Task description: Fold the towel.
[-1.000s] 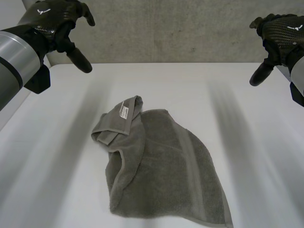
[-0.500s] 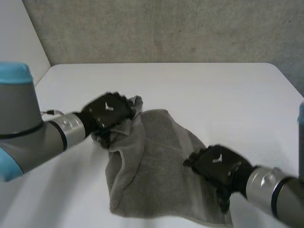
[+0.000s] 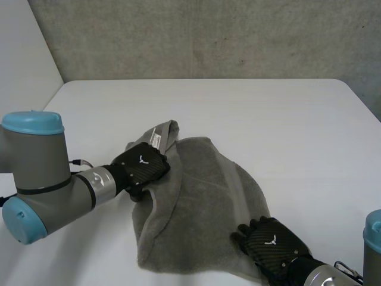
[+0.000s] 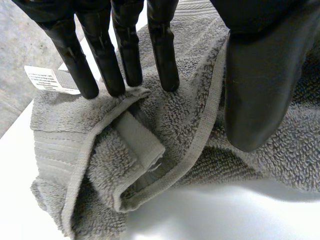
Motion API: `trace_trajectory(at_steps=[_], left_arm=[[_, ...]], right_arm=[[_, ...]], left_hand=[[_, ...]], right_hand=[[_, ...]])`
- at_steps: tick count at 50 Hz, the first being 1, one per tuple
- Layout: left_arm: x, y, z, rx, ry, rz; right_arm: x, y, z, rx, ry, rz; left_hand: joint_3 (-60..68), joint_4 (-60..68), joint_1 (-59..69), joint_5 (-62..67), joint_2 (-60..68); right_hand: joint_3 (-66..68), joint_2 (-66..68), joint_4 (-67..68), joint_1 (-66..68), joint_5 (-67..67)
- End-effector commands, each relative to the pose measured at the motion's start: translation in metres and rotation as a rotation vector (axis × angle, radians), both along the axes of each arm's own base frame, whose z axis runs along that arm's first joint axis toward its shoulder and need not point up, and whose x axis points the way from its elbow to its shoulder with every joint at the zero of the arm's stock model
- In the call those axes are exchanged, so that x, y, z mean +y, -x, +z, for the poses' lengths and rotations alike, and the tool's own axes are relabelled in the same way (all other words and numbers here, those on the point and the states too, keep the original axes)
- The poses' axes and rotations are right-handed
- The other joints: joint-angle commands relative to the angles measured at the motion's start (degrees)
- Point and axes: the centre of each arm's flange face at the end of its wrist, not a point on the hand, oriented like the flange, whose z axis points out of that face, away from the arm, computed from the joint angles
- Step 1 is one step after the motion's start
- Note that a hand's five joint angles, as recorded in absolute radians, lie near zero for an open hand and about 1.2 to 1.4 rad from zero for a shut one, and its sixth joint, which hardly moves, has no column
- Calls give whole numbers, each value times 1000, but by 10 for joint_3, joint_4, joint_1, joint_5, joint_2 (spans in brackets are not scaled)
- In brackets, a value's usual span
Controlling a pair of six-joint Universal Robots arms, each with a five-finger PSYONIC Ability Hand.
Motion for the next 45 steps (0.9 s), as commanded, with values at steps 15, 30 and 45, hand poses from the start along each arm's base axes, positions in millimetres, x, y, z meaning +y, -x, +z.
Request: trace_trajectory(at_steps=[15,30,45], left_arm=[[1,1,-8,0,-30,1],[3,4,-3,20,-38,3],[-7,10,1,144,-50,57]], right_arm=[[-6,-1,-4,-26,54,-7],[-14,-3,2,-41,96,-20],[-55,-12,91,-227,254,-101]], left_hand=[[94,94,93,93,93],[404,404,404,404,403],[474,474,473,473,473]], right_hand=[[303,303,303,304,302],[638,637,637,638,637],[638,637,637,638,637]])
